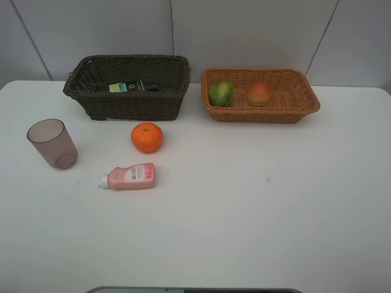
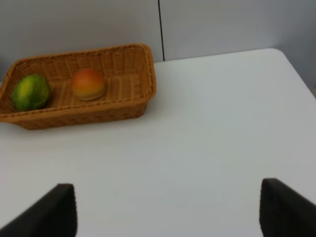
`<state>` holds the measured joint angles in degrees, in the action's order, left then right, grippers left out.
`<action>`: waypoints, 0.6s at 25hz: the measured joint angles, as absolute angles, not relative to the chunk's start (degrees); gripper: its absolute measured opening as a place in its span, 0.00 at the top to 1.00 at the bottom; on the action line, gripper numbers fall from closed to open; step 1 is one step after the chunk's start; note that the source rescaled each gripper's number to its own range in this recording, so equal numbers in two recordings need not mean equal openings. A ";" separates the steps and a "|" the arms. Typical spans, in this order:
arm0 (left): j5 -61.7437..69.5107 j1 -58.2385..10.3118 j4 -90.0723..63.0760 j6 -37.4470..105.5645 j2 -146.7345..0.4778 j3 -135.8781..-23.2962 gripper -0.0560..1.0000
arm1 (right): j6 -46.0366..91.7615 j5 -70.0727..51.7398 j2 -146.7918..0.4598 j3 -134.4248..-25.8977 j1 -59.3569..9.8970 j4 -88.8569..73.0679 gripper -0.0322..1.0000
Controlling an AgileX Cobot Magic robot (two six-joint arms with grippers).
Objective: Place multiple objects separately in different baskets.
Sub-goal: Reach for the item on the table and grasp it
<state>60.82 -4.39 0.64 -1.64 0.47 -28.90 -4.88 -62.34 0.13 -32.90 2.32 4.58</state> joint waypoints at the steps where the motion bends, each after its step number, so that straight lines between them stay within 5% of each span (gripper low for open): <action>1: 60.82 -4.39 0.64 -1.64 0.47 -28.90 0.18 | -4.88 -62.28 0.15 -32.10 2.32 4.36 0.51; 15: 60.82 -4.39 0.64 -1.64 0.47 -28.90 0.18 | -5.15 -60.84 0.33 -30.00 2.32 3.26 0.51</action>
